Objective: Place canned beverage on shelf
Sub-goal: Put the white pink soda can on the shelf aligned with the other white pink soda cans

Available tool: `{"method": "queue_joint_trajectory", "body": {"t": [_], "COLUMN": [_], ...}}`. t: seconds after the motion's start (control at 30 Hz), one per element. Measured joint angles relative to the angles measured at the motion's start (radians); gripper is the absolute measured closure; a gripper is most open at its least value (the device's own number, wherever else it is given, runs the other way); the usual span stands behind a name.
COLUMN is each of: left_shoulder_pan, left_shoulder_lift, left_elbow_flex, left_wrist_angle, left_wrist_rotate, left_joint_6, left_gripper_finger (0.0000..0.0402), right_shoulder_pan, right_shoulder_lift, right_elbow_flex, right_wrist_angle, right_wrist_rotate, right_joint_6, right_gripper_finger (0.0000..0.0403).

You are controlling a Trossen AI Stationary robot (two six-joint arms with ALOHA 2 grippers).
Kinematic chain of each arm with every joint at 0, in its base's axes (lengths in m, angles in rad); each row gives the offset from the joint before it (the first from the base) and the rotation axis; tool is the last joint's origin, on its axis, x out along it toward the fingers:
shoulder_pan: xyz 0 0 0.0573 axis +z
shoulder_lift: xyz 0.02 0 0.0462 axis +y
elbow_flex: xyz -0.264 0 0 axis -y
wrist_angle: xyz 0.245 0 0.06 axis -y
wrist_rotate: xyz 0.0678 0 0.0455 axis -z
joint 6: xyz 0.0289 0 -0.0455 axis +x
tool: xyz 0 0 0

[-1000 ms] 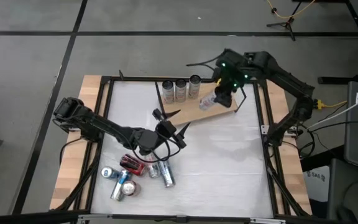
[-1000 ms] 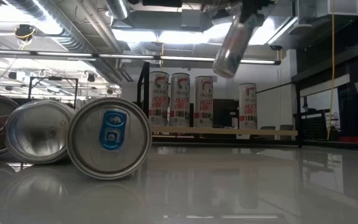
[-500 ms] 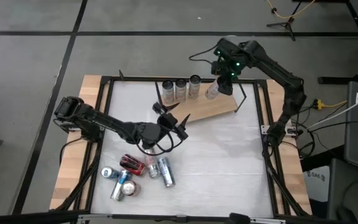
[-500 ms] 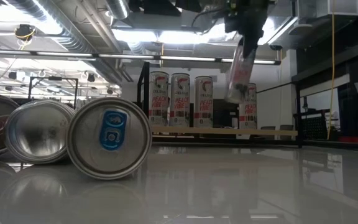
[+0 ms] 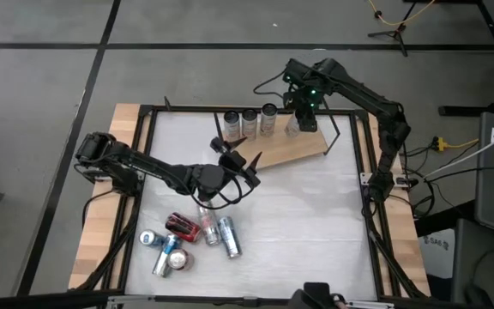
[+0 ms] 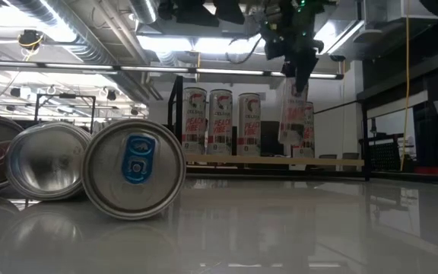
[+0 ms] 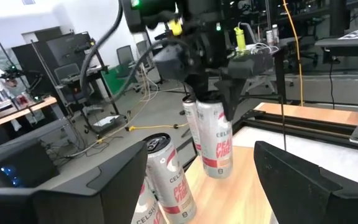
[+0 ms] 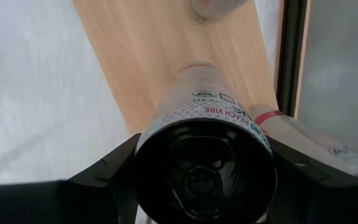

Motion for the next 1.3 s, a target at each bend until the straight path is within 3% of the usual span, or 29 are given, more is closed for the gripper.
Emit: {"method": "queue_joint_trajectory", "body": {"t": [0.63, 1.0, 1.3], "left_shoulder_pan": [0.000, 0.000, 0.000], "left_shoulder_lift": [0.000, 0.001, 0.001], "left_elbow_flex": [0.000, 0.000, 0.000], "left_wrist_angle": [0.000, 0.000, 0.000], "left_wrist_rotate": [0.000, 0.000, 0.000], "left_joint_6": [0.002, 0.001, 0.001], "left_gripper_finger": [0.0113, 0.0113, 0.0113], "right_shoulder_pan": [0.000, 0.000, 0.000], "right_shoulder_lift": [0.090, 0.096, 0.097], "right_elbow_flex": [0.001, 0.001, 0.000], "right_wrist_angle": [0.040, 0.049, 0.052], "right_wrist_rotate": [0.000, -0.008, 0.002], "right_joint_6": [-0.099, -0.099, -0.099], "right_gripper_finger": [0.0152, 0.0103, 0.0100]}}
